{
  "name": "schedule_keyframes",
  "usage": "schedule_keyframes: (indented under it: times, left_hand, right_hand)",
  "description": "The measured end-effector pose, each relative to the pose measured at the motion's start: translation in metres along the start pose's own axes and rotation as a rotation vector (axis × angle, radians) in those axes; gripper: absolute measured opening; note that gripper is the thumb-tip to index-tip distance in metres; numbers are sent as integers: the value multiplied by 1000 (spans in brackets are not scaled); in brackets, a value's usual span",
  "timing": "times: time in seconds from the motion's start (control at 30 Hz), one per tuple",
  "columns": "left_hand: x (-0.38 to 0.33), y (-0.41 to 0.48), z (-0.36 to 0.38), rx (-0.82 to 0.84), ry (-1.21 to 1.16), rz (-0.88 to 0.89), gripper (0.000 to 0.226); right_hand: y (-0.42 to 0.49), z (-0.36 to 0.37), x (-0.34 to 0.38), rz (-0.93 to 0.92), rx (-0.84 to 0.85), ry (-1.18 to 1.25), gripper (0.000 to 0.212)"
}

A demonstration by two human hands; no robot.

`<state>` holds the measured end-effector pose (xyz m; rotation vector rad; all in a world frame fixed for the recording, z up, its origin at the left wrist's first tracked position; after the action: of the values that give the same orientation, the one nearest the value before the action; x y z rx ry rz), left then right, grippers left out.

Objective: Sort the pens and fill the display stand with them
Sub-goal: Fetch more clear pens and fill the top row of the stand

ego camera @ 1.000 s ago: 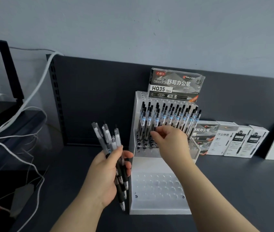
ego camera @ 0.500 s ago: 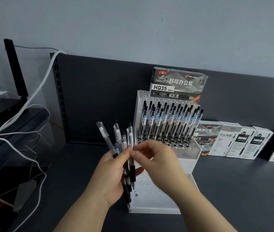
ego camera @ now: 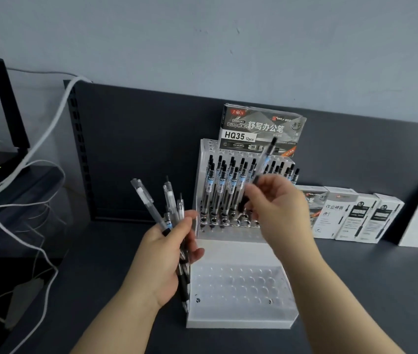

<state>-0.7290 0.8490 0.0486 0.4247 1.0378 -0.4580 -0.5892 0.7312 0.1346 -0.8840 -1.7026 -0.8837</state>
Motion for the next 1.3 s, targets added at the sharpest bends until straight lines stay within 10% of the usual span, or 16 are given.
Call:
schedule_keyframes:
  times: [0.63, 0.8, 1.07, 1.3]
  left_hand:
    - [-11, -12, 0, -24, -29, 58, 10]
    - [-10, -14, 2, -10, -105, 40, 21]
    - [-4, -17, 16, 47, -63, 26, 22]
    - [-1, -12, 11, 39, -28, 56, 20]
  right_hand:
    - [23, 29, -20, -68, -7, -651, 15]
    - [-5, 11, -7, -119, -72, -360, 19]
    - [-55, 69, -30, 94, 624, -187, 15]
    - [-20, 26, -18, 82, 269, 14, 4]
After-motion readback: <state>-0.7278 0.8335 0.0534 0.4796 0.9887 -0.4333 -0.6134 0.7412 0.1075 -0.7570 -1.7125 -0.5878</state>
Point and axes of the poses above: each hand's wrist, its own y-axis towards the middle knuckle, its own z-axis out of the palm, x = y × z, the point moved 8 cm from there along y, towards the middle knuckle, and after that the axes turned 13 degrees about z, right-handed, at the moved point
